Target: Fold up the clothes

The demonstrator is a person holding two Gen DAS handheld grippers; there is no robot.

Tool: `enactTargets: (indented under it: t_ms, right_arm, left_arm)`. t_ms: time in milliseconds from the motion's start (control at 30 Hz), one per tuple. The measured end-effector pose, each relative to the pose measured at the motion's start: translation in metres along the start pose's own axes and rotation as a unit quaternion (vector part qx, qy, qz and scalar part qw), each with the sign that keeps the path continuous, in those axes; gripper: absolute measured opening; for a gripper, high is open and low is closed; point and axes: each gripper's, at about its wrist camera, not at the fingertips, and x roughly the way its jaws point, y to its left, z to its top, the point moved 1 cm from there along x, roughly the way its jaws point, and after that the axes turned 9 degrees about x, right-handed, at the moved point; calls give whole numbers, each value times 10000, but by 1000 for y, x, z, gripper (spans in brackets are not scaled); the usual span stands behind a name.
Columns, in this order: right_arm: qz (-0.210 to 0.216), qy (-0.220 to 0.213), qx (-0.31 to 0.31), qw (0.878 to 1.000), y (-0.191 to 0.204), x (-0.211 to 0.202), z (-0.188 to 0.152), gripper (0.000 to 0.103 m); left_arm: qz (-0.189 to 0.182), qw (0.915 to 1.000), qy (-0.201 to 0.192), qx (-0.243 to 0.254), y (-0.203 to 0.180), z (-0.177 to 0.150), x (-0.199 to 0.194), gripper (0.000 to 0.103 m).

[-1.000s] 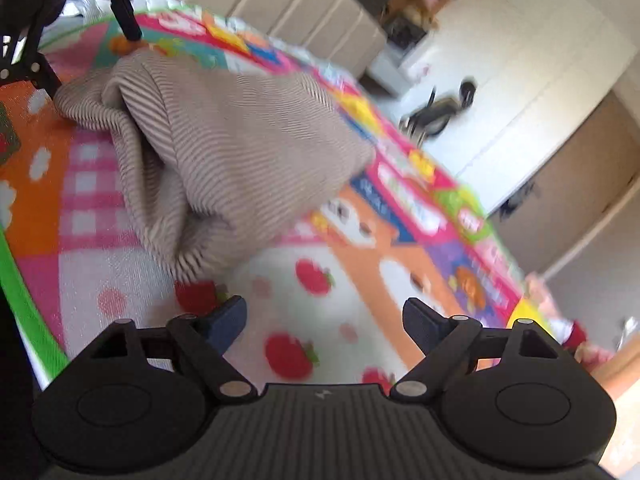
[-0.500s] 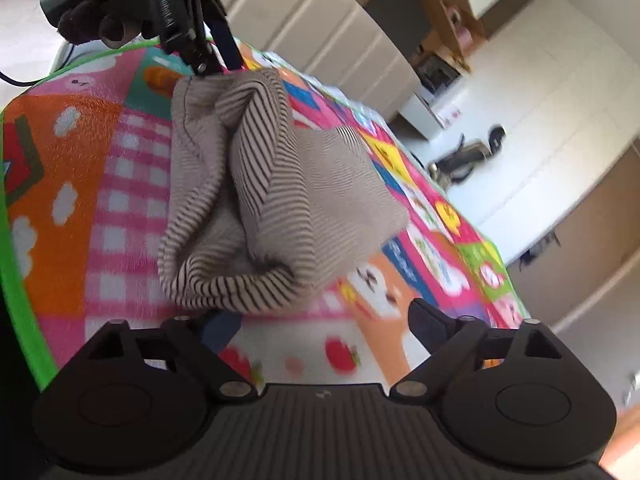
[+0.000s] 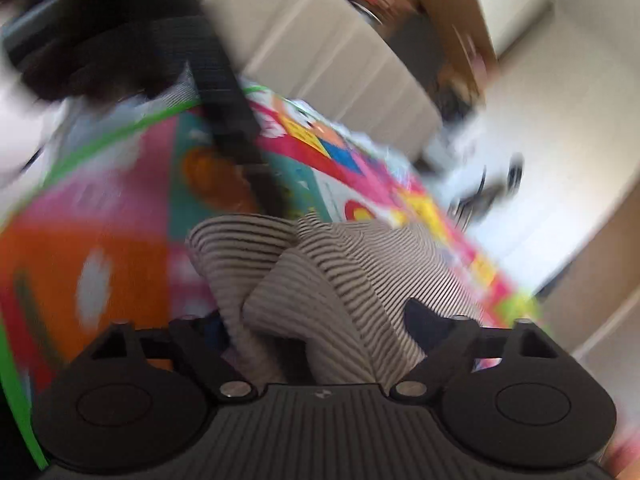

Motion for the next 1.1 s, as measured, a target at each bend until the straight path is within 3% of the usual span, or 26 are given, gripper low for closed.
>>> enactTargets:
  t_ms: [100,200,267,333,500,567,600,633,667,767,833,900,967,1033,1100]
  right_arm:
    - [319,367,1438,9884,-46,10,14,72]
    - [617,684,2621,9606,-85,19,24,70]
    - [782,789,2857,9519,-95,21,19,70]
    - [905,839,2849,9506,-93,21,14,70]
    - [1109,898,2505,9575,-84,14,12,70]
    - [1116,866,2302,9628,-87,-2,7,73]
    - [1039,816,2167,9673,-91,-13,1,79]
    - [924,758,2021,9721,-96,-24,-6,82]
    - [808,700,1874,9765,-102,-35,-13,86]
    - [303,723,1415,9868,-118,-56,-39,86]
    - [-119,845,1098,9903,-130,-64,-60,86]
    - [-541,965,778,9908,-142,-71,-81,86]
    - [-670,1046,467,9912,-145,-72,-97,86]
    - [-636,1055,235,9921,-144,-70,-107,86]
    - [-585,909,-20,9941,-138,-64,-106,86]
  left_arm:
    - [-46,9975,75,695,-8,-7,-6,103]
    - [92,9863,174,1638,-26,-12,10,103]
    - [241,9746,58,2225,-40,-9,27,103]
    - [286,9597,-71,2795,-51,-2,48,103]
    - [207,9095,-391,4133,-77,5,91,103]
    - [128,9011,-528,4302,-82,9,97,103]
    - [20,9023,-528,4278,-83,10,98,103]
    - [-102,9044,-515,4236,-83,11,98,96]
    - [-224,9062,-501,4192,-84,12,98,82]
    - [-484,9149,-430,3984,-87,12,97,56]
    - [-566,9251,-382,3735,-89,14,97,54]
    - [-787,9502,-251,3004,-77,23,100,53]
    - [-1055,9722,-132,2085,-58,32,105,52]
    - [-1309,9840,-57,1204,-39,39,107,52]
    - [-1545,9872,3,409,-21,42,111,52]
